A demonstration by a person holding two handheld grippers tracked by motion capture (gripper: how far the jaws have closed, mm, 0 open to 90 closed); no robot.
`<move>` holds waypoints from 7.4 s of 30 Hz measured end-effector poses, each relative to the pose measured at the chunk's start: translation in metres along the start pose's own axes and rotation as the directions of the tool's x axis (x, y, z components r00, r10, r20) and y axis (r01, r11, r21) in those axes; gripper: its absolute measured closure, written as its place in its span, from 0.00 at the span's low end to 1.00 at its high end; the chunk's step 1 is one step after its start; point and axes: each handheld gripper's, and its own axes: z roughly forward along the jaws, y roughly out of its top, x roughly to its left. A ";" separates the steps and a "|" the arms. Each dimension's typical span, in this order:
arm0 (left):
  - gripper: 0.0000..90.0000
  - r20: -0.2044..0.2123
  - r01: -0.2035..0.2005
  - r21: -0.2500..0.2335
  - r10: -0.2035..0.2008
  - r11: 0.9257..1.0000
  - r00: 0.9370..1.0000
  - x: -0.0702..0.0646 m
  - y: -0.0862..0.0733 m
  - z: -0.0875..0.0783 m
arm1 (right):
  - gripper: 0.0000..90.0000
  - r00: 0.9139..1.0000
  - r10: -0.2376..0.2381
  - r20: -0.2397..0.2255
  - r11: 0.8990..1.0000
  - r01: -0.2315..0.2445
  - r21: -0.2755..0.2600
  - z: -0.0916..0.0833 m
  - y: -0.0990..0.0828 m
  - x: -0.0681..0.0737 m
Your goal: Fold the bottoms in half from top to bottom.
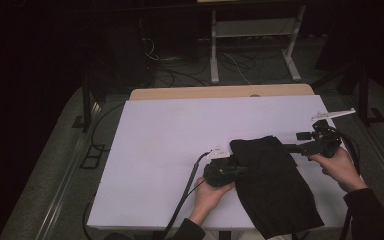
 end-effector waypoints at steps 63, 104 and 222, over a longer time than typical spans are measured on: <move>0.96 -0.005 -0.003 0.010 0.003 1.000 1.000 0.001 -0.007 0.001 | 0.30 0.982 0.159 -0.097 0.973 -0.139 0.187 0.090 0.019 -0.054; 0.96 -0.009 -0.003 0.022 0.003 1.000 1.000 0.000 -0.009 0.003 | 0.93 0.960 0.213 -0.183 0.976 -0.219 -0.013 0.049 0.016 -0.012; 0.03 -0.071 -0.013 -0.165 0.002 0.986 0.997 -0.001 0.006 -0.017 | 0.75 0.962 0.005 -0.273 0.997 0.014 0.070 -0.009 -0.047 0.030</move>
